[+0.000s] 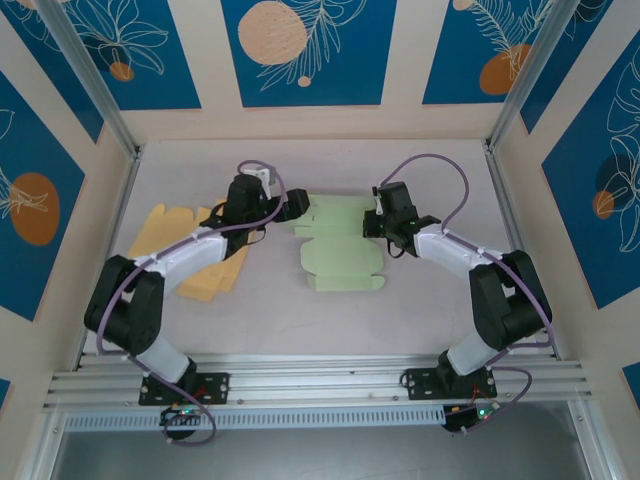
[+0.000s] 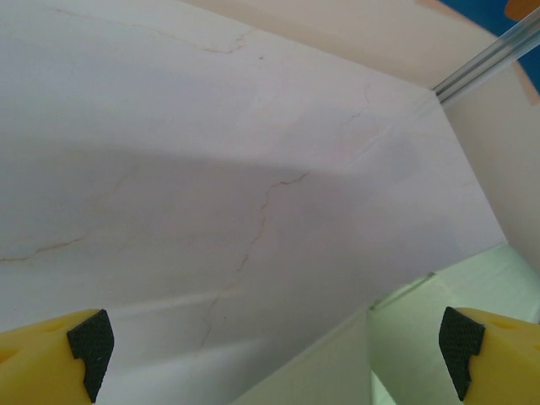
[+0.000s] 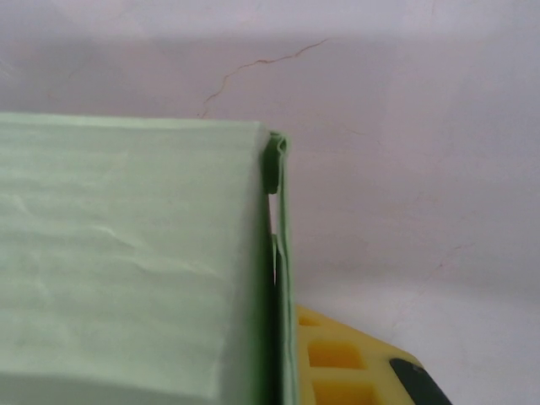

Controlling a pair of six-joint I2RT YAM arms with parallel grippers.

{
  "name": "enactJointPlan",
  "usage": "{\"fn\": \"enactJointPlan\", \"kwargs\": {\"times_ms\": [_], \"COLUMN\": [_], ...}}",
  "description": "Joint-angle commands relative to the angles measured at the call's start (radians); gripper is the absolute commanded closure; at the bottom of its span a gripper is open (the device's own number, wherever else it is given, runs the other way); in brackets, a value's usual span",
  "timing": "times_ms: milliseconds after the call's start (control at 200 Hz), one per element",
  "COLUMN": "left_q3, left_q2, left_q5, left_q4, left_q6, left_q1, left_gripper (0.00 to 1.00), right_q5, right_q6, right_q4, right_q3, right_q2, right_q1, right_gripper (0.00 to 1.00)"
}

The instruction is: Fold the paper box

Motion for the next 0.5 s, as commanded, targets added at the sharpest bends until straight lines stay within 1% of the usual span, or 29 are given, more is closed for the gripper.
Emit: {"fn": "enactJointPlan", "kwargs": {"times_ms": [0, 155, 300, 405, 495], "left_q3": [0.042, 0.040, 0.063, 0.087, 0.081], "left_q2": [0.038, 0.074, 0.127, 0.160, 0.159], "left_q5": [-0.038, -0.084, -0.066, -0.082, -0.114], "left_q4": [-0.061, -0.087, -0.085, -0.104, -0.111], "left_q6": [0.041, 0.045, 0.035, 0.030, 0.002], "left_q1": [-0.033, -0.049, -0.065, -0.079, -0.078], "left_gripper": [0.00, 0.00, 0.00, 0.00, 0.00], "right_q5": [0.012, 0.006, 0.003, 0.005, 0.014], "right_q6": [0.029, 0.039, 0.051, 0.069, 0.076], "right_q4": [-0.005, -0.006, -0.009, -0.014, -0.018], "right_q3": [0.026, 0.038, 0.049, 0.058, 0.063], "right_q2": [0.017, 0.025, 0.031, 0.036, 0.041], "right_q1": [0.007, 0.011, 0.022, 0.029, 0.033], "right_gripper": [1.00, 1.00, 1.00, 1.00, 1.00]}}
